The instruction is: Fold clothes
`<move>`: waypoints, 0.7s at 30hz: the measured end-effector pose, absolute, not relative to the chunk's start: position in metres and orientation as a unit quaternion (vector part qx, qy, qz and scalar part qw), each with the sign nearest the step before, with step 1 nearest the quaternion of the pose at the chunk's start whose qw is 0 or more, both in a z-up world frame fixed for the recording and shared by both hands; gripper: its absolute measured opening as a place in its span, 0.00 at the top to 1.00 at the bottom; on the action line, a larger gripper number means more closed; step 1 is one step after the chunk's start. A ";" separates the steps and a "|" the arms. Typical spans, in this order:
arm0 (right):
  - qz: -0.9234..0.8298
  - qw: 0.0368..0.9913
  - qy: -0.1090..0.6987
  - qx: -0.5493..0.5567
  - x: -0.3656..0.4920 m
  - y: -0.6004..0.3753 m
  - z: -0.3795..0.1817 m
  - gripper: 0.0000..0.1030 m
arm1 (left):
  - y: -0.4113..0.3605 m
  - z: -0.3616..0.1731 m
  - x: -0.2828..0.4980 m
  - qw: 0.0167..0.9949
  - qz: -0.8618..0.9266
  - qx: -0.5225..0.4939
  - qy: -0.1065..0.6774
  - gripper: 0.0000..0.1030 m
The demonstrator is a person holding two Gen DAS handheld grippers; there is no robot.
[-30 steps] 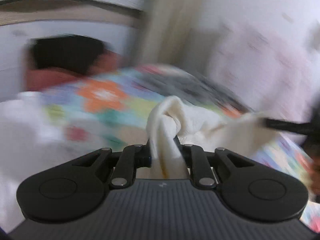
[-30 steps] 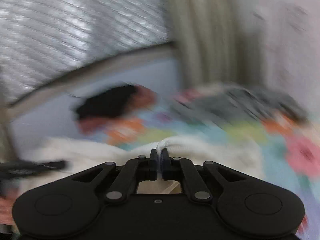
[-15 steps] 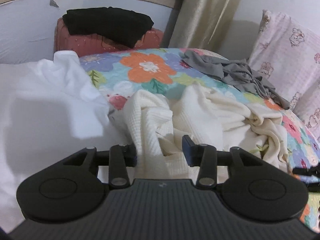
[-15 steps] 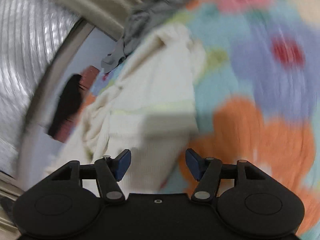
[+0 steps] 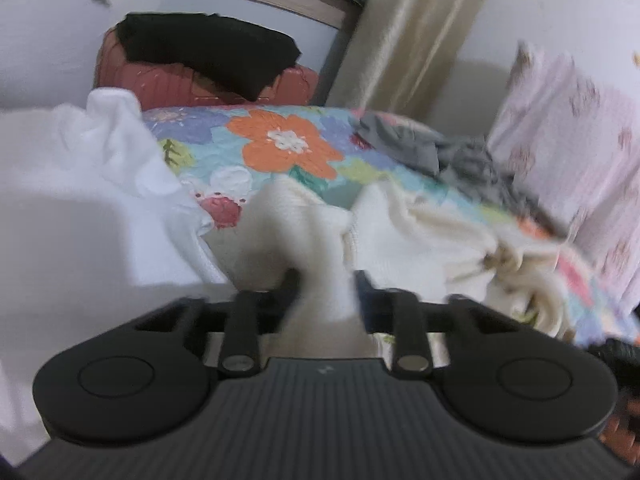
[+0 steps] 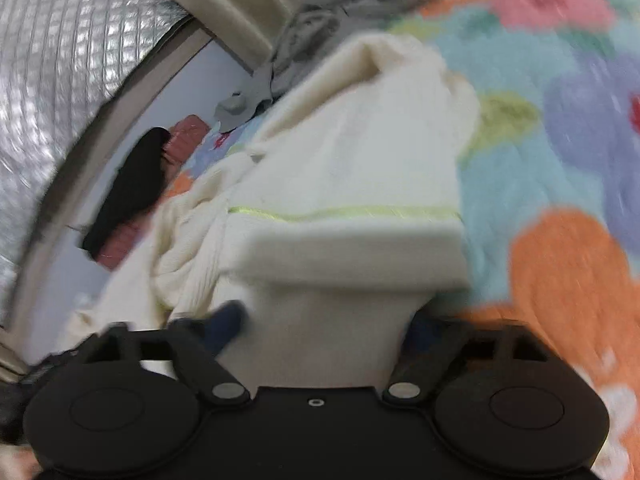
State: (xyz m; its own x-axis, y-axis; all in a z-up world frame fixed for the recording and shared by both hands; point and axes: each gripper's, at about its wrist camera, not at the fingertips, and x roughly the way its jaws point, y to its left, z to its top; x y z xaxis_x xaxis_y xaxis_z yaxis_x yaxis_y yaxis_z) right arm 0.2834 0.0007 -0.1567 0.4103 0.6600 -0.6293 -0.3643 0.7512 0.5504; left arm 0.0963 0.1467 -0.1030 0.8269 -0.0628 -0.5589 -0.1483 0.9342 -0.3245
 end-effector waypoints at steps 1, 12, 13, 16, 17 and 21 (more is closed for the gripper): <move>0.305 0.834 0.435 0.146 0.285 0.007 -0.151 0.68 | 0.144 -0.102 0.098 0.940 0.023 -0.165 0.298 0.83; 0.174 0.972 0.155 -0.023 0.294 -0.051 0.066 0.93 | 0.100 0.008 0.101 0.972 -0.039 -0.172 0.155 0.89; 0.171 0.975 0.136 -0.028 0.284 -0.065 0.081 0.93 | 0.097 0.012 0.096 0.968 -0.053 -0.188 0.156 0.89; 0.138 0.972 0.191 -0.024 0.283 -0.122 0.070 0.89 | 0.078 -0.004 0.094 0.951 -0.084 -0.207 0.216 0.88; 0.116 0.968 0.222 -0.020 0.288 -0.141 0.054 0.83 | 0.070 -0.014 0.095 0.943 -0.092 -0.207 0.245 0.88; 0.055 0.939 0.340 0.011 0.288 -0.197 -0.027 0.82 | 0.037 -0.090 0.092 0.876 -0.097 -0.225 0.415 0.88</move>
State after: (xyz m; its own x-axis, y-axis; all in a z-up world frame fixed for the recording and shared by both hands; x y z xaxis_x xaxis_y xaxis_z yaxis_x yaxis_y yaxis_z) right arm 0.2879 -0.1971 -0.0267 0.7624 0.1107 -0.6376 -0.0953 0.9937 0.0586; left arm 0.0923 0.0373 -0.0900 0.6375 -0.3561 -0.6832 -0.0174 0.8799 -0.4749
